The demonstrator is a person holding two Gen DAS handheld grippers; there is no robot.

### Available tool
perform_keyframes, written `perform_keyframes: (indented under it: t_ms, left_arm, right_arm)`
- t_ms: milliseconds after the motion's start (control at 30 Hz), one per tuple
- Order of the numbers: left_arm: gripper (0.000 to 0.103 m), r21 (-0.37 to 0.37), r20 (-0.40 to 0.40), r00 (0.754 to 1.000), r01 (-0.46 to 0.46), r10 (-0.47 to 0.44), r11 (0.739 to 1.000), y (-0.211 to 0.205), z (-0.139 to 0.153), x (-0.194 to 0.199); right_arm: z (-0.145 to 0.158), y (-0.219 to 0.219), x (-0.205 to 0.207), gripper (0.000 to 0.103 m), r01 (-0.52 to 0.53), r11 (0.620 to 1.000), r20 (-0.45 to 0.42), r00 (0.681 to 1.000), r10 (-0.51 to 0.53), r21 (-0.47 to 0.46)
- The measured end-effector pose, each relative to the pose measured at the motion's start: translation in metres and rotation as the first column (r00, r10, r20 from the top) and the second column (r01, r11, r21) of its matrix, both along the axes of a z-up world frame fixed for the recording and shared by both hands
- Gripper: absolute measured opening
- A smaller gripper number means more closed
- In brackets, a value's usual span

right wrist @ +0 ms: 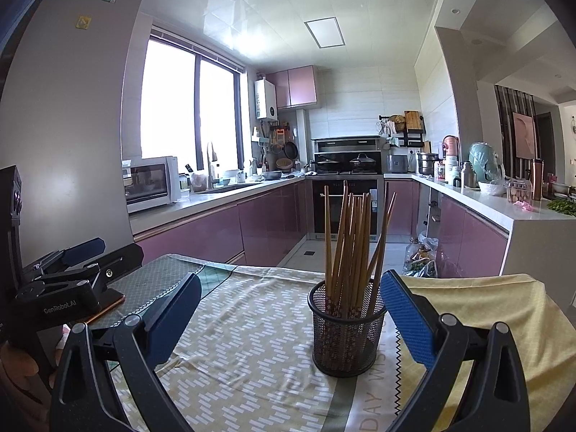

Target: Organize utensils

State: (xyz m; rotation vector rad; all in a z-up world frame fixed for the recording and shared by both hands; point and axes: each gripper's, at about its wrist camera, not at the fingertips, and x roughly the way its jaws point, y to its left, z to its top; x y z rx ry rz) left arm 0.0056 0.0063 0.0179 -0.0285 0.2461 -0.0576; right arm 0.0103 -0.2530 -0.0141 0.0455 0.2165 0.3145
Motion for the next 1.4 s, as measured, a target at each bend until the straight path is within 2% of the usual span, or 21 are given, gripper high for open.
perform_keyframes:
  t_ms: [1400]
  left_arm:
    - [0.097, -0.007, -0.003, 1.000, 0.005, -0.005, 1.000, -0.0048, 0.0047, 0.0000]
  right_arm:
    - [-0.0019, 0.0005, 0.0013, 0.096, 0.001, 1.000, -0.005, 1.000, -0.001, 0.008]
